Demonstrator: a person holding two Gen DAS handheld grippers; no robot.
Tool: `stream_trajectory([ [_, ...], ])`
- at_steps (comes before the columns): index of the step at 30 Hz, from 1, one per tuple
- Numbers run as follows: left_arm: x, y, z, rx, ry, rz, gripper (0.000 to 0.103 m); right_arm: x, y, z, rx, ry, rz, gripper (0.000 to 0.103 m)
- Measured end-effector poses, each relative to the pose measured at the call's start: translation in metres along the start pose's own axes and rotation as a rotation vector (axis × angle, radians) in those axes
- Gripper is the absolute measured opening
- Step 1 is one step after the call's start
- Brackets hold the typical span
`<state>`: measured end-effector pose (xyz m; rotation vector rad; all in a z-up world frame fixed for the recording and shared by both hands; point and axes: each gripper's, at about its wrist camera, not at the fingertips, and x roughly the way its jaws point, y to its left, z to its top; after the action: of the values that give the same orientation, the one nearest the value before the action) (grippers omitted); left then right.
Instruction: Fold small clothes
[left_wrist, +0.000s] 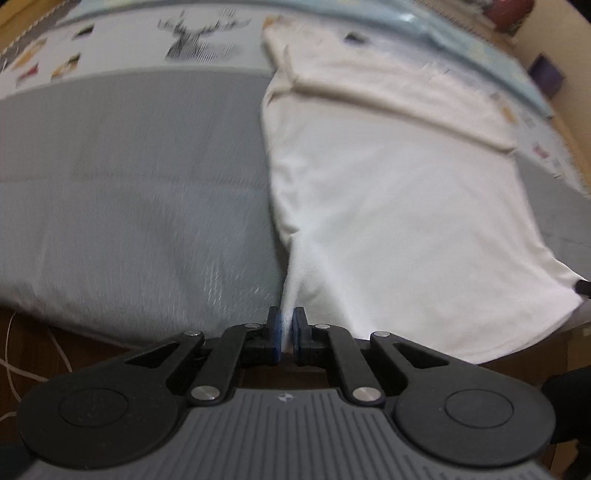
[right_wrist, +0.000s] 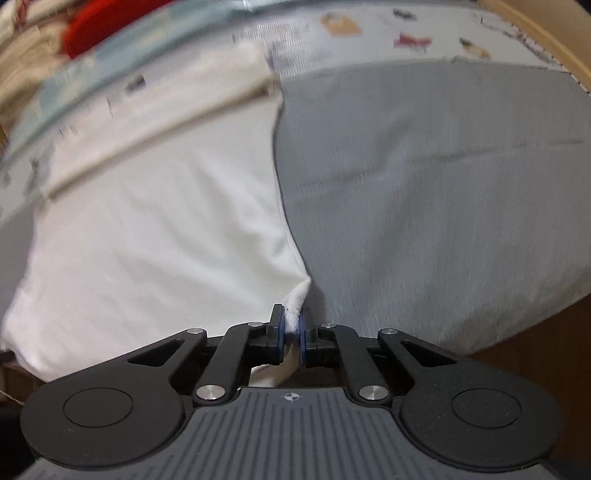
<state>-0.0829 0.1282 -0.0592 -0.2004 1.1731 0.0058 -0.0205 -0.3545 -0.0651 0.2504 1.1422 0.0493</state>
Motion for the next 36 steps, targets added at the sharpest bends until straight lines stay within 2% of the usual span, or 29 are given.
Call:
stream_trajectory([
  [4,-0.045,-0.006,0.001,0.037,-0.078,-0.081,0.005,-0.041,-0.003,0.008,0.028,-0.08,0.084,0.007],
  [8,-0.097,-0.007,-0.008,0.101,-0.151,-0.123,0.005,-0.09,-0.007,0.008,-0.001,-0.159,0.163,0.006],
  [13,-0.164,0.003,-0.038,0.173,-0.197,-0.193,0.005,-0.147,-0.031,-0.011,0.06,-0.19,0.249,0.006],
  [16,-0.195,0.017,-0.05,0.175,-0.216,-0.244,0.005,-0.188,-0.045,-0.03,0.082,-0.215,0.293,0.006],
  [19,-0.199,0.028,-0.043,0.131,-0.228,-0.28,0.005,-0.209,-0.055,-0.038,0.094,-0.244,0.317,0.006],
  [22,-0.17,0.029,-0.011,0.101,-0.226,-0.27,0.005,-0.196,-0.057,-0.025,0.106,-0.245,0.316,0.006],
  [25,-0.12,0.026,0.038,0.071,-0.207,-0.223,0.005,-0.153,-0.051,0.008,0.115,-0.212,0.274,0.006],
  [27,-0.077,0.028,0.078,0.011,-0.184,-0.178,0.005,-0.116,-0.044,0.039,0.135,-0.178,0.226,0.006],
  [30,-0.016,0.03,0.128,-0.038,-0.135,-0.165,0.007,-0.057,-0.033,0.092,0.16,-0.164,0.185,0.007],
  [32,0.006,0.038,0.143,-0.09,-0.14,-0.123,0.008,-0.022,-0.032,0.119,0.215,-0.182,0.145,0.009],
  [34,0.021,0.051,0.143,-0.159,-0.131,-0.154,0.015,0.004,-0.034,0.131,0.222,-0.192,0.082,0.009],
  [35,0.028,0.055,0.142,-0.189,-0.082,-0.157,0.016,0.013,-0.034,0.13,0.219,-0.202,0.043,0.012],
  [36,0.031,0.054,0.143,-0.203,-0.052,-0.152,0.016,0.02,-0.036,0.125,0.216,-0.198,0.04,0.012],
])
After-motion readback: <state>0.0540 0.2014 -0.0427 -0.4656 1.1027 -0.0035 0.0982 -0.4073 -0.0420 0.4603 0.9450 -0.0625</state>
